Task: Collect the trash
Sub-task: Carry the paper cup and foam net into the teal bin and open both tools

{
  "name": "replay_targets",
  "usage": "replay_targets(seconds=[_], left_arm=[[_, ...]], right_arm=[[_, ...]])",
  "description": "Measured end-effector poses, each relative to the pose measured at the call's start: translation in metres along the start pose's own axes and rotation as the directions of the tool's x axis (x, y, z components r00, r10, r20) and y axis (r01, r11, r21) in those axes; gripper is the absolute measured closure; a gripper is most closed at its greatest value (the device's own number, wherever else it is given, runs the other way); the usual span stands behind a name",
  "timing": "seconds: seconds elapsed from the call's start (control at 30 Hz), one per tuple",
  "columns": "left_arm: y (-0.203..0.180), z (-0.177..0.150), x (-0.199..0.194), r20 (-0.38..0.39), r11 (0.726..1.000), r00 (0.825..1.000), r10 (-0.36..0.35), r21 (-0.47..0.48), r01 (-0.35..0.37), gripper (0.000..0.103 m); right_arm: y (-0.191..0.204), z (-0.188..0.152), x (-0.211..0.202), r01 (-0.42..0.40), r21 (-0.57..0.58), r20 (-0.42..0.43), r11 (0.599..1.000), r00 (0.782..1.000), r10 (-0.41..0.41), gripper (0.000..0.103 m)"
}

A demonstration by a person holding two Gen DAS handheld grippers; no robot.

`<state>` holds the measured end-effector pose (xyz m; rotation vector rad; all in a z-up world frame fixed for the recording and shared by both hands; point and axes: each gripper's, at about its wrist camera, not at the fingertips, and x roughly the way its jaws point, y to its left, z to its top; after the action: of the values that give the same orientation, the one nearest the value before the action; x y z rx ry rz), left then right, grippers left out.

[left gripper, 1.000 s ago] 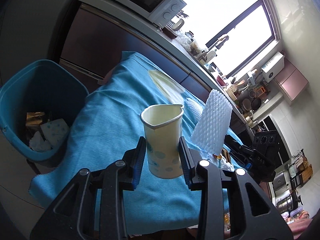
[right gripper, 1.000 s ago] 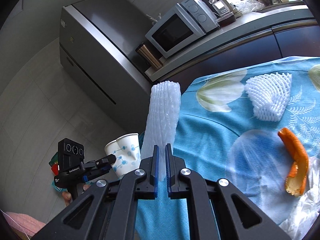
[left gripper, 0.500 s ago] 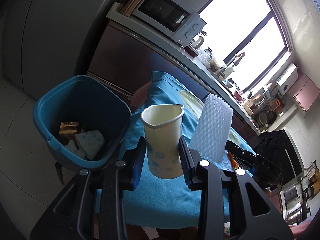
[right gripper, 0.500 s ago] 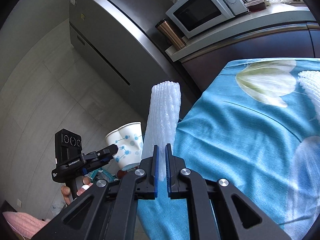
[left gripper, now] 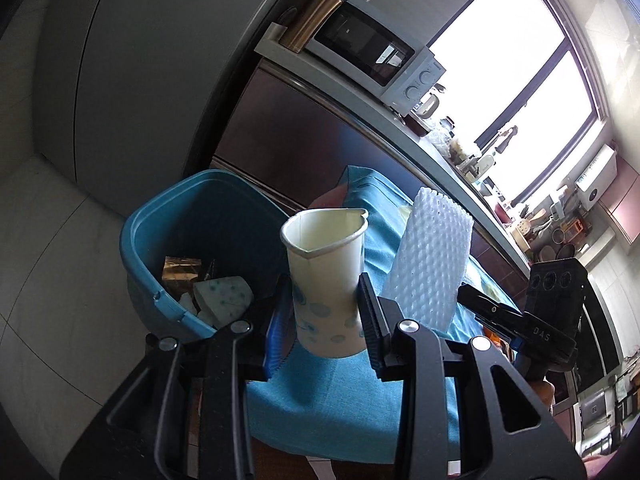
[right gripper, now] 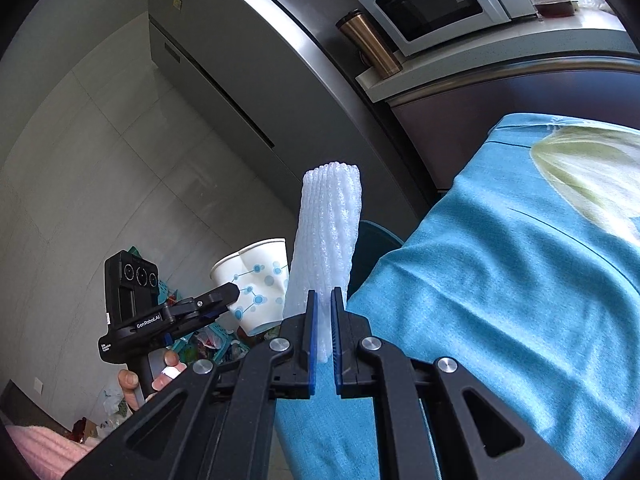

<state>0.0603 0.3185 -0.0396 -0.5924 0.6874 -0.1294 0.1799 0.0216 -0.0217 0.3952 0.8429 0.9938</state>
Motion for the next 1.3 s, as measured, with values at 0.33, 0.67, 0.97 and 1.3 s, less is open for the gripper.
replay_targets(seconds=[0.33, 0.67, 0.97, 1.3], left_arm=[[0.023, 0.000, 0.007, -0.009, 0.998, 0.998, 0.056, -0.025, -0.056, 0.070], [0.037, 0.001, 0.018, -0.024, 0.995, 0.996, 0.082, -0.048, -0.083, 0.070], [0.045, 0.004, 0.029, -0.033, 0.993, 0.994, 0.104, -0.057, -0.105, 0.070], [0.050, 0.004, 0.042, -0.042, 0.989, 0.990, 0.132, -0.054, -0.135, 0.069]], right_arm=[[0.005, 0.002, 0.026, -0.001, -0.007, -0.046, 1.000, 0.999, 0.001, 0.098], [0.006, 0.004, 0.046, 0.015, -0.006, -0.086, 1.000, 0.996, -0.016, 0.098], [0.009, 0.006, 0.061, 0.043, -0.008, -0.115, 0.999, 0.992, -0.044, 0.098], [0.014, 0.007, 0.078, 0.071, -0.015, -0.145, 0.997, 0.987, -0.072, 0.098]])
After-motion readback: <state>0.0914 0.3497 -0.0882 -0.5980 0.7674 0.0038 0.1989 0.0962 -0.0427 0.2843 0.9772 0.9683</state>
